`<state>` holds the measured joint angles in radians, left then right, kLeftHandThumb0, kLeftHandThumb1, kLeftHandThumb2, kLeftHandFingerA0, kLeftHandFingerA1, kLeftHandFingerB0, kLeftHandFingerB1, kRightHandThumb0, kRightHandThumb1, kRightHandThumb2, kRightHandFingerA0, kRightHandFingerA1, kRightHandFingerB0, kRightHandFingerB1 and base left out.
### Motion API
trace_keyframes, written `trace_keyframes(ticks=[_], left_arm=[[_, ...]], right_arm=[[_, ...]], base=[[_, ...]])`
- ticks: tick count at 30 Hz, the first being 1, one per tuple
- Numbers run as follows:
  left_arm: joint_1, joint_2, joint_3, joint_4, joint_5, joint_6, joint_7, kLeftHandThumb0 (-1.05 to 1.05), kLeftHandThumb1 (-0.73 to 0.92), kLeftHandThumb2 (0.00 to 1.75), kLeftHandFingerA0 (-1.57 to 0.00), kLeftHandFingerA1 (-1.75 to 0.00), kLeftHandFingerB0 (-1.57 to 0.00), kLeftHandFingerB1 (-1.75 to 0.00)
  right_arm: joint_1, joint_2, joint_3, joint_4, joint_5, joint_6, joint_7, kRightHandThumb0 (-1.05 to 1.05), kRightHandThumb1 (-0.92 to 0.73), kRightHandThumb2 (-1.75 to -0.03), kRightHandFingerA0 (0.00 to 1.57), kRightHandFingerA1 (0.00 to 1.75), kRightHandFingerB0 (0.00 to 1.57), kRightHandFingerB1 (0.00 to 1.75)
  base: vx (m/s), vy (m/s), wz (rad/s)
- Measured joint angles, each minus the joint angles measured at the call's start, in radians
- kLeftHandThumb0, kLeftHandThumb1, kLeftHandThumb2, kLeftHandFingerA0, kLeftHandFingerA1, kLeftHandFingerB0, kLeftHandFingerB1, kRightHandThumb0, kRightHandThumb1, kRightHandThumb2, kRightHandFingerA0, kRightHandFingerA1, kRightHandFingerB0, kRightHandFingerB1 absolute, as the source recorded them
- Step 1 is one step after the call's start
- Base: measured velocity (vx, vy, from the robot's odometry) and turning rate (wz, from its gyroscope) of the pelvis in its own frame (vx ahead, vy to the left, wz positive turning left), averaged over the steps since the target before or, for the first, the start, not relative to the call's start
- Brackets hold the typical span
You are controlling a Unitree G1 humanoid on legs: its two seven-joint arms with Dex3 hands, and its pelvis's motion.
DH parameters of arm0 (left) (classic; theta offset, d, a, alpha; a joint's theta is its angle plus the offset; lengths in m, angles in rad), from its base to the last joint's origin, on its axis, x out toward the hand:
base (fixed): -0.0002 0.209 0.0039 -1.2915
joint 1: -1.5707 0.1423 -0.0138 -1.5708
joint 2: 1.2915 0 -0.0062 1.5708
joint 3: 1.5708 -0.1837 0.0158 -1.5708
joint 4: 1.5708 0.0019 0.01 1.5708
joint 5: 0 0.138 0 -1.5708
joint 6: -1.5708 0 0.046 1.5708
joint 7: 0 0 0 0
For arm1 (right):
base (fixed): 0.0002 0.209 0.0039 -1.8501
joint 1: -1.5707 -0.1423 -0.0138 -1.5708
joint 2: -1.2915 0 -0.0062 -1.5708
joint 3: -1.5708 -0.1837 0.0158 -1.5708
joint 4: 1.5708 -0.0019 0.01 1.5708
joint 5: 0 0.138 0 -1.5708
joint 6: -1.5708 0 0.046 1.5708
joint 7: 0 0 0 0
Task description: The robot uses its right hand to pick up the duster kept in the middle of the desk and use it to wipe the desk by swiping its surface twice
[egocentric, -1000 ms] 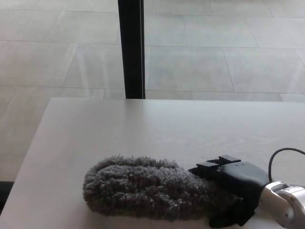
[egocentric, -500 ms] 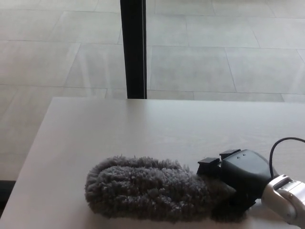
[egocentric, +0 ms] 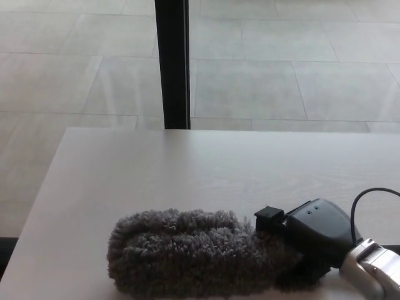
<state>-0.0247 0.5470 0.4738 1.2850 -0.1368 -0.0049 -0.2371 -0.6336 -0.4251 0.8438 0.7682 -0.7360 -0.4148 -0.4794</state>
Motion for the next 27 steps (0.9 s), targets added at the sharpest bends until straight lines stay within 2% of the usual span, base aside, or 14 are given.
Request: trace_keyframes(ticks=[1, 2, 3, 4, 5, 7, 8, 13, 15, 16, 18, 19, 23, 27], left_arm=[[-0.002, 0.0, -0.001, 0.0, 0.0, 0.0, 0.0, -0.54, 0.88, 0.67, -0.42, -0.64, -0.37, -0.48], [-0.003, 0.0, -0.002, 0.0, 0.0, 0.0, 0.0, -0.54, 0.88, 0.67, -0.42, -0.64, -0.37, -0.48], [-0.004, 0.0, -0.004, 0.0, 0.0, 0.0, 0.0, -0.54, 0.89, 0.66, -0.42, -0.66, -0.36, -0.48], [-0.004, 0.0, -0.005, 0.0, 0.0, 0.0, 0.0, -0.54, 0.88, 0.66, -0.42, -0.65, -0.37, -0.48], [-0.005, 0.0, -0.006, 0.0, 0.0, 0.0, -0.001, -0.54, 0.87, 0.66, -0.43, -0.65, -0.37, -0.48], [-0.005, 0.0, -0.01, 0.0, 0.0, 0.0, -0.001, -0.54, 0.87, 0.66, -0.43, -0.65, -0.37, -0.48], [-0.006, 0.0, -0.013, -0.001, 0.0, 0.0, -0.001, -0.53, 0.88, 0.66, -0.4, -0.64, -0.34, -0.47], [-0.009, 0.0, -0.022, -0.001, 0.0, 0.0, -0.002, -0.54, 0.87, 0.65, -0.4, -0.66, -0.34, -0.49], [-0.011, 0.0, -0.024, -0.001, 0.0, 0.0, -0.003, -0.54, 0.87, 0.65, -0.42, -0.67, -0.35, -0.49], [-0.012, 0.0, -0.025, -0.001, 0.0, 0.0, -0.003, -0.53, 0.88, 0.66, -0.41, -0.66, -0.35, -0.48], [-0.013, 0.0, -0.027, -0.001, 0.0, 0.0, -0.003, -0.54, 0.89, 0.66, -0.39, -0.67, -0.33, -0.49], [-0.014, 0.0, -0.029, -0.001, 0.0, 0.0, -0.003, -0.53, 0.88, 0.66, -0.38, -0.67, -0.33, -0.5], [-0.018, 0.0, -0.04, -0.002, 0.001, 0.0, -0.006, -0.53, 0.89, 0.66, -0.39, -0.68, -0.32, -0.51], [-0.018, 0.002, -0.057, -0.005, 0.001, 0.0, -0.01, -0.54, 0.87, 0.67, -0.35, -0.66, -0.31, -0.5]], right_arm=[[0.0, 0.001, 0.008, 0.005, -0.008, -0.001, -0.023, -0.36, -0.62, -0.79, 1.05, 1.75, 0.76, 1.22], [0.0, 0.001, 0.014, 0.008, -0.013, -0.002, -0.037, -0.36, -0.62, -0.79, 1.05, 1.75, 0.76, 1.22], [-0.001, 0.001, 0.021, 0.01, -0.02, -0.003, -0.054, -0.45, -0.5, -0.99, 1.3, 1.4, 0.82, 1.04], [-0.001, 0.001, 0.026, 0.012, -0.024, -0.003, -0.066, -0.46, -0.48, -0.97, 1.32, 1.41, 0.82, 0.92], [-0.004, 0.001, 0.037, 0.014, -0.034, -0.002, -0.087, -0.45, -0.63, -0.69, 1.01, 1.71, 0.84, 0.91], [-0.011, 0.001, 0.059, 0.017, -0.056, 0.003, -0.119, -0.45, -0.63, -0.69, 1.01, 1.71, 0.84, 0.91], [-0.015, 0.001, 0.072, 0.02, -0.069, 0.006, -0.136, -0.36, -0.63, -0.7, 0.85, 1.65, 0.85, 0.86], [-0.03, 0.012, 0.114, 0.003, -0.128, 0.07, -0.145, -0.37, -0.58, -0.7, 0.95, 1.62, 0.86, 0.74], [-0.034, 0.017, 0.129, -0.009, -0.151, 0.1, -0.145, -0.4, -0.56, -0.66, 0.97, 1.67, 0.82, 0.74], [-0.036, 0.019, 0.136, -0.013, -0.162, 0.113, -0.146, -0.41, -0.43, -0.93, 1.23, 1.35, 0.84, 0.94], [-0.038, 0.025, 0.149, -0.018, -0.178, 0.133, -0.148, -0.42, -0.39, -0.89, 1.24, 1.35, 0.88, 0.89], [-0.041, 0.029, 0.16, -0.02, -0.191, 0.151, -0.151, -0.42, -0.55, -0.58, 0.93, 1.69, 0.92, 0.85], [-0.055, 0.048, 0.189, -0.002, -0.224, 0.206, -0.16, -0.39, -0.55, -0.63, 0.87, 1.62, 0.89, 0.82], [-0.074, 0.075, 0.207, 0.039, -0.241, 0.249, -0.16, -0.34, -0.55, -0.71, 0.93, 1.64, 0.89, 1.02]], base=[[0.0, 0.0, 0.0], [0.0, 0.0, 0.0], [0.0, 0.0, 0.0], [0.0, 0.0, 0.0], [0.0, 0.0, 0.0], [0.0, 0.0, 0.0], [0.0, 0.0, 0.0], [0.0, 0.0, 0.0], [0.0, 0.0, 0.0], [0.0, 0.0, 0.0], [0.0, 0.0, 0.0], [0.0, 0.0, 0.0], [0.0, 0.0, 0.0], [0.0, 0.0, 0.0]])
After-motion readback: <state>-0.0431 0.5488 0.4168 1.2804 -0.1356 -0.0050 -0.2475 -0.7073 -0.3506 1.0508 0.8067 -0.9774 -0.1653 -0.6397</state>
